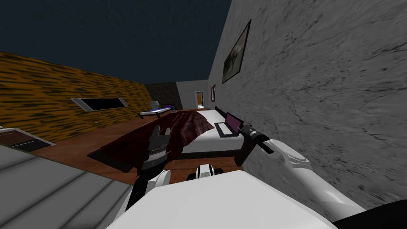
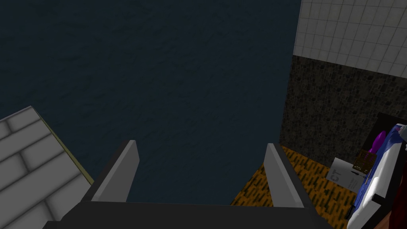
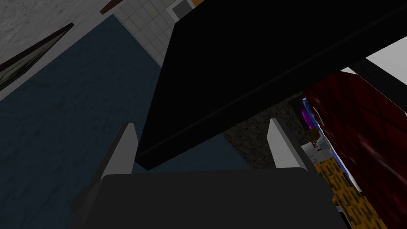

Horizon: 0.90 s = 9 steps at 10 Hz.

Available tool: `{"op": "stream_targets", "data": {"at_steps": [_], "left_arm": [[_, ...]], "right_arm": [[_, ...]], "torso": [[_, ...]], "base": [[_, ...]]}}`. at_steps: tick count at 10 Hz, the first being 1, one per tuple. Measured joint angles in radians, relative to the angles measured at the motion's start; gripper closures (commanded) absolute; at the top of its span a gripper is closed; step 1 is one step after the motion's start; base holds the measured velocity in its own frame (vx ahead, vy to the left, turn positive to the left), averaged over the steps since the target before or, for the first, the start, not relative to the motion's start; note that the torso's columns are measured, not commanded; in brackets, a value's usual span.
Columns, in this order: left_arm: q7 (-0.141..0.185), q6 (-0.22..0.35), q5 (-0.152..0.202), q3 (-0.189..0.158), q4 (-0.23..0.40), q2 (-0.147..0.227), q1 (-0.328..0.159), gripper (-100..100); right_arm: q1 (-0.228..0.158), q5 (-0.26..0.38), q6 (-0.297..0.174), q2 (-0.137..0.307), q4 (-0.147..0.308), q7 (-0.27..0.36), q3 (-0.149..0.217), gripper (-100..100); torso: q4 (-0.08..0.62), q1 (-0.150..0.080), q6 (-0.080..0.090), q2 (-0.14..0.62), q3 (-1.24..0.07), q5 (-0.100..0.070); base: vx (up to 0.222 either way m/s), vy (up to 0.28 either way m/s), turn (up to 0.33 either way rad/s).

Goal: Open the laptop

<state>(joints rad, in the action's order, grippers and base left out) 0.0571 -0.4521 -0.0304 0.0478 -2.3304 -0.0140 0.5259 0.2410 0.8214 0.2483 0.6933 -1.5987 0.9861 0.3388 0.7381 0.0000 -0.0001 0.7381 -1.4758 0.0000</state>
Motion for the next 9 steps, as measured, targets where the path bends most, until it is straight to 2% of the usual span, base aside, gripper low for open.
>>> {"op": "stream_targets", "data": {"at_steps": [2, 3, 5, 8, 9], "left_arm": [[0.0, 0.0, 0.0, 0.0, 0.0, 0.0, 0.0, 0], [0.0, 0.0, 0.0, 0.0, 0.0, 0.0, 0.0, 0], [0.0, 0.0, 0.0, 0.0, 0.0, 0.0, -0.001, 0], [0.0, 0.0, 0.0, 0.0, 0.0, 0.0, 0.0, 0], [0.0, 0.0, 0.0, 0.0, 0.0, 0.0, 0.0, 0]], "right_arm": [[0.02, -0.058, 0.054, 0.005, 0.02, 0.048, 0.037, -100], [0.022, -0.062, 0.058, 0.005, 0.021, 0.052, 0.039, 100], [0.006, -0.012, 0.013, 0.003, -0.002, 0.011, 0.018, 100], [-0.041, 0.077, -0.048, -0.014, -0.015, -0.051, -0.042, 100], [-0.04, 0.09, -0.064, -0.015, -0.026, -0.065, -0.05, 100]], "torso": [[0.0, 0.0, 0.0, 0.0, 0.0, 0.0], [0.0, -0.001, -0.002, 0.002, 0.001, 0.0], [-0.003, -0.003, -0.003, 0.002, 0.002, -0.005], [-0.003, -0.005, 0.006, -0.001, 0.0, -0.004], [-0.003, -0.004, 0.007, -0.001, -0.001, -0.003]], "base": [[0.063, 0.057, -0.03], [-0.05, -0.06, 0.022], [-0.119, -0.085, 0.076], [-0.091, -0.059, 0.039], [-0.043, -0.034, -0.004]]}}
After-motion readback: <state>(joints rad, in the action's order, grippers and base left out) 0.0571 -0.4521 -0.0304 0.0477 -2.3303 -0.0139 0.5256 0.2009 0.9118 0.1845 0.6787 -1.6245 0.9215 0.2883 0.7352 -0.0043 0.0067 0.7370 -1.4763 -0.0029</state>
